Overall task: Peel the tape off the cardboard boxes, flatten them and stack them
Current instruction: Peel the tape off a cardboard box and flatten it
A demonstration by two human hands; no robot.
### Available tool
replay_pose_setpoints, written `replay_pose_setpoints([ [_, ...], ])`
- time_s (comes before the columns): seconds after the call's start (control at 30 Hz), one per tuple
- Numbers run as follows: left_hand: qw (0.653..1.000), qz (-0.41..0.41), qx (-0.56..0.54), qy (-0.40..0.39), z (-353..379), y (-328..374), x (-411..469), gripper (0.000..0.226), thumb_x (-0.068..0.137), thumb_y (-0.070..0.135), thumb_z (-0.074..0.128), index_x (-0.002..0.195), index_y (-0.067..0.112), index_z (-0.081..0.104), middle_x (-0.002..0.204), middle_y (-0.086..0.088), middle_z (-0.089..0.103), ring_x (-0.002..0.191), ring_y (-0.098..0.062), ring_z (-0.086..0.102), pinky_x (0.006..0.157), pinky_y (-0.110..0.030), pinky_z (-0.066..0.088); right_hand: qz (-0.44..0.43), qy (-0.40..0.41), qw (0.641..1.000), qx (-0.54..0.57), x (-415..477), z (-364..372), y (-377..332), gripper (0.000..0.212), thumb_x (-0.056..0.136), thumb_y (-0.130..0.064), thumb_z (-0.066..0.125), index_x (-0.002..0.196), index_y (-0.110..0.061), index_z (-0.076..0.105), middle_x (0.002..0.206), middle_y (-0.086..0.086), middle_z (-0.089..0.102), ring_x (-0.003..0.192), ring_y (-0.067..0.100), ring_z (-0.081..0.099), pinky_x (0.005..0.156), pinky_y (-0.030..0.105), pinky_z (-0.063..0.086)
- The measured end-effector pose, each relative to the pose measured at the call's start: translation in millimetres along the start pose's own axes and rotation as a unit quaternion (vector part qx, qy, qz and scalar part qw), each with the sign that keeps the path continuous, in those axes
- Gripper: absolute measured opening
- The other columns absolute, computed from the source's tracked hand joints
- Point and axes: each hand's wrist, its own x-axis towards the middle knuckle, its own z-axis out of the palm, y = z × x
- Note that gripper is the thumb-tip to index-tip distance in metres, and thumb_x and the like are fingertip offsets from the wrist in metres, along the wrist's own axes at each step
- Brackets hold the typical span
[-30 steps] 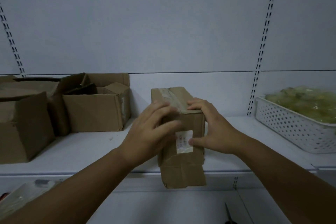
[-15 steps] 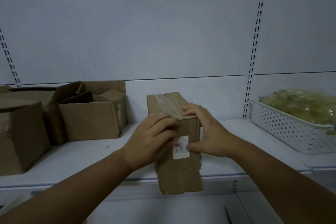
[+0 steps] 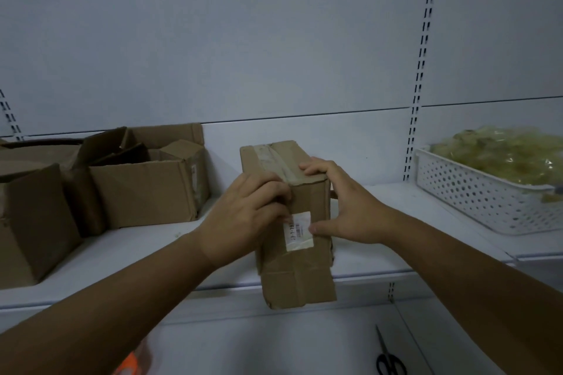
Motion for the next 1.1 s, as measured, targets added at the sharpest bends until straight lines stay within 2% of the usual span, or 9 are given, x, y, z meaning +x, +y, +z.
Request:
replay_pose_setpoints([
  [0.13, 0.999, 0.0, -0.033, -0.024, -2, -5, -6, 0.024, 0.087, 0.03, 0.064, 0.092, 0.007, 0.073, 0.108, -0.013, 0.066, 0.11, -0.026, 0.052, 0.087, -0.042, 0.049, -0.008, -0.007, 1.0, -0.001, 1, -1, 1, 0.079, 0.065, -0.017, 0.083, 0.123, -0.037, 0.033, 0.145, -0.011, 0.03, 0.131, 0.008, 0.034, 0.108, 0.03, 0.038],
  [0.33, 1.0, 0.012, -0.012, 0.01, 5, -4, -8, 0.013, 0.086, 0.026, 0.066, 0.087, 0.015, 0.074, 0.113, -0.004, 0.053, 0.111, -0.027, 0.05, 0.08, -0.04, 0.046, -0.008, -0.004, 1.0, 0.008, 1, 0, 2, 0.078, 0.065, -0.015, 0.083, 0.122, -0.035, 0.034, 0.146, -0.01, 0.031, 0.131, 0.009, 0.035, 0.106, 0.028, 0.039],
  [0.5, 0.997, 0.053, 0.053, 0.028, 8, -3, -8, 0.009, 0.089, 0.02, 0.062, 0.089, 0.013, 0.066, 0.111, -0.003, 0.053, 0.11, -0.027, 0.05, 0.088, -0.036, 0.039, -0.011, -0.006, 1.0, 0.014, 1, 0, 1, 0.077, 0.065, -0.011, 0.082, 0.122, -0.034, 0.035, 0.143, -0.013, 0.031, 0.13, 0.006, 0.033, 0.102, 0.02, 0.038],
  [0.73, 0.992, 0.09, 0.088, 0.013, 5, -7, 2, 0.01, 0.095, 0.02, 0.051, 0.094, 0.011, 0.056, 0.108, -0.009, 0.057, 0.105, -0.026, 0.05, 0.084, -0.036, 0.038, -0.014, -0.008, 1.0, 0.013, 1, 0, 0, 0.076, 0.065, -0.01, 0.081, 0.123, -0.033, 0.036, 0.145, -0.011, 0.031, 0.13, 0.005, 0.034, 0.1, 0.022, 0.04],
  [0.8, 0.994, 0.081, 0.078, 0.0, 3, -8, 7, 0.015, 0.097, 0.021, 0.046, 0.093, 0.011, 0.056, 0.107, -0.009, 0.059, 0.103, -0.026, 0.048, 0.083, -0.035, 0.037, -0.013, -0.008, 1.0, 0.013, 1, -1, 1, 0.076, 0.065, -0.01, 0.081, 0.123, -0.033, 0.037, 0.145, -0.011, 0.032, 0.13, 0.005, 0.034, 0.099, 0.02, 0.04],
  [0.93, 1.0, 0.0, 0.01, -0.006, 1, -3, 10, 0.024, 0.091, 0.025, 0.053, 0.082, 0.008, 0.067, 0.094, -0.012, 0.067, 0.099, -0.022, 0.048, 0.081, -0.034, 0.041, -0.014, -0.007, 1.0, 0.011, 0, -1, 1, 0.075, 0.065, -0.01, 0.081, 0.122, -0.032, 0.037, 0.14, -0.017, 0.032, 0.127, 0.0, 0.034, 0.09, 0.006, 0.037],
  [1.0, 0.999, -0.039, -0.037, 0.007, 0, 1, 8, 0.029, 0.092, 0.029, 0.052, 0.08, 0.008, 0.068, 0.092, -0.011, 0.067, 0.097, -0.021, 0.049, 0.08, -0.035, 0.044, -0.016, -0.006, 1.0, 0.015, 1, -1, 1, 0.075, 0.065, -0.009, 0.08, 0.123, -0.031, 0.038, 0.141, -0.016, 0.032, 0.128, 0.001, 0.033, 0.092, 0.009, 0.037],
  [1.1, 0.996, -0.052, -0.066, 0.014, 1, 0, 2, 0.031, 0.091, 0.037, 0.055, 0.095, 0.009, 0.067, 0.101, -0.006, 0.059, 0.099, -0.021, 0.051, 0.083, -0.035, 0.045, -0.019, -0.006, 1.0, 0.016, 2, -1, 1, 0.075, 0.065, -0.01, 0.081, 0.122, -0.033, 0.037, 0.141, -0.016, 0.032, 0.128, 0.002, 0.034, 0.094, 0.014, 0.039],
])
